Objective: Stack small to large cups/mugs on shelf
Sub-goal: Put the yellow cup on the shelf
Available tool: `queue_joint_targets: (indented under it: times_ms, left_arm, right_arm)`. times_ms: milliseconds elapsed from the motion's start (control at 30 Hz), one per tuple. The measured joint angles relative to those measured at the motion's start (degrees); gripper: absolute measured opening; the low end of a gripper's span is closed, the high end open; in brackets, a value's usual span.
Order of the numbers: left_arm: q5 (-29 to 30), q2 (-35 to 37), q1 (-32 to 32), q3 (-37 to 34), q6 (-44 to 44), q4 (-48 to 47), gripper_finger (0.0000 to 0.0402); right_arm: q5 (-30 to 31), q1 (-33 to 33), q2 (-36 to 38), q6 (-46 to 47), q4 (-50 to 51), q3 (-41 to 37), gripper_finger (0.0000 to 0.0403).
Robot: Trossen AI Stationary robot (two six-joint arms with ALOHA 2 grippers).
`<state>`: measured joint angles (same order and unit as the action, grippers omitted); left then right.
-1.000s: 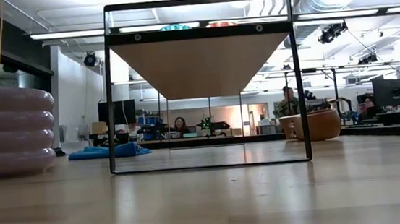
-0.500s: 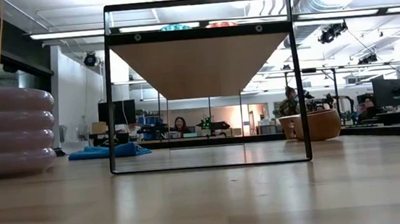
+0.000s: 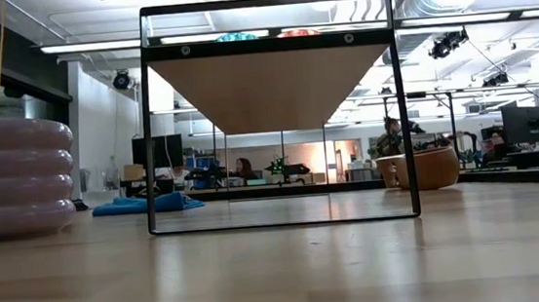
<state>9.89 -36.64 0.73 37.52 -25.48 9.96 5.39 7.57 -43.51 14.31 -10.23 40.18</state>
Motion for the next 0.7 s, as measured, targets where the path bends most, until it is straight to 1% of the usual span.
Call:
queue_joint_targets:
  times_ms: [67,133,200,300,333,400,500,567,700]
  left_arm:
    - [-1.0,0.0,0.0,0.0,0.0,0.0,0.0]
    - [-2.0,0.0,0.0,0.0,0.1,0.0,0.0]
    - [-2.4,0.0,0.0,0.0,0.4,-0.1,0.0]
    - [-2.8,0.0,0.0,0.0,1.9,-1.2,0.0]
    - [-2.8,0.0,0.0,0.0,2.2,-1.3,0.0]
    - [-2.8,0.1,0.0,0.0,2.9,-1.2,0.0]
    - [-2.8,0.1,0.0,0.0,3.2,-1.7,0.0]
    - [-2.8,0.1,0.0,0.0,3.2,-2.1,0.0]
    - [-2.8,0.0,0.0,0.0,3.2,-3.0,0.0]
  right_arm:
    - [0.0,0.0,0.0,0.8,0.1,0.0,0.0136]
    - [0.0,0.3,0.0,1.2,0.6,0.0,0.0122]
    - [0.3,0.5,0.0,2.0,1.2,0.0,0.009]
    - [0.5,0.5,0.0,3.7,2.4,0.0,0.0021]
    - [0.6,0.5,0.0,3.9,2.7,0.0,0.0011]
    - [1.7,0.5,0.0,5.2,2.6,0.0,0.0012]
    - [2.9,0.5,0.0,4.7,3.1,0.0,0.0002]
    - [4.0,0.5,0.0,4.8,3.1,0.0,0.0003]
    - [4.2,0.5,0.0,4.8,3.1,0.0,0.0]
